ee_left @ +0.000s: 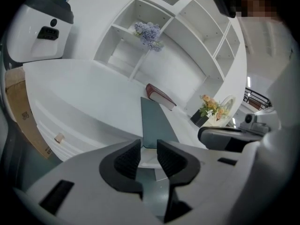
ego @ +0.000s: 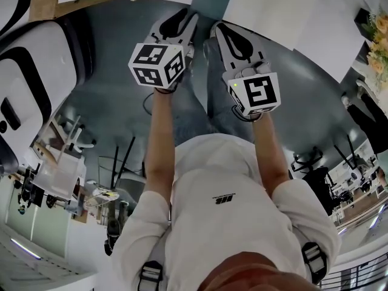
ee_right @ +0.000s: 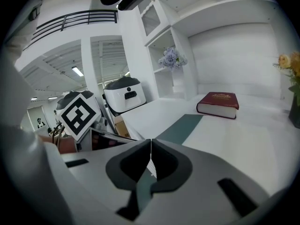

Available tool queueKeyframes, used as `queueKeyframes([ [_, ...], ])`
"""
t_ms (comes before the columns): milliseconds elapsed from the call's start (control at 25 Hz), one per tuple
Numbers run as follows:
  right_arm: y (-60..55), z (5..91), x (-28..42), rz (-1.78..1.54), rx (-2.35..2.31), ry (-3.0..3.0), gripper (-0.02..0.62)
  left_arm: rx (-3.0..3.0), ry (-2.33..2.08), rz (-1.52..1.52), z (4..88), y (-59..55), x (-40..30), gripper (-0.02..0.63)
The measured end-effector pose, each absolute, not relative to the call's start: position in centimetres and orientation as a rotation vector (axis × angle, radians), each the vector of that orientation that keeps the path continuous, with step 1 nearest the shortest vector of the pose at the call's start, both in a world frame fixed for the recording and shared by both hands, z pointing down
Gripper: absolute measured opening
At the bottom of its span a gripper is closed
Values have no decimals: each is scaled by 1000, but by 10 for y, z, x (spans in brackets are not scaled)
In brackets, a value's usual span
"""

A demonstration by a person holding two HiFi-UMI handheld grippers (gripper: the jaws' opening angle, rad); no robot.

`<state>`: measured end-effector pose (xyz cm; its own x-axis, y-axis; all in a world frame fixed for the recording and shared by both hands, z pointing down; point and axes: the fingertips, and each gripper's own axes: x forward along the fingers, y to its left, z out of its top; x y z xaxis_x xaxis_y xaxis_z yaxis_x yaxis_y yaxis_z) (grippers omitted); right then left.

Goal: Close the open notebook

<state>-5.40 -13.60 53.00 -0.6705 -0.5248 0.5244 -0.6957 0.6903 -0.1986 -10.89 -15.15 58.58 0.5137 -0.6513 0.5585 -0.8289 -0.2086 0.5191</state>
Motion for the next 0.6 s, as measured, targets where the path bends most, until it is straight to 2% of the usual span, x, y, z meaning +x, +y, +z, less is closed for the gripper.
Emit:
queueKeyframes([
  [600,-133,524,-54,562,957,-2479,-2,1924,-1176,248,585,-153,-106,0],
])
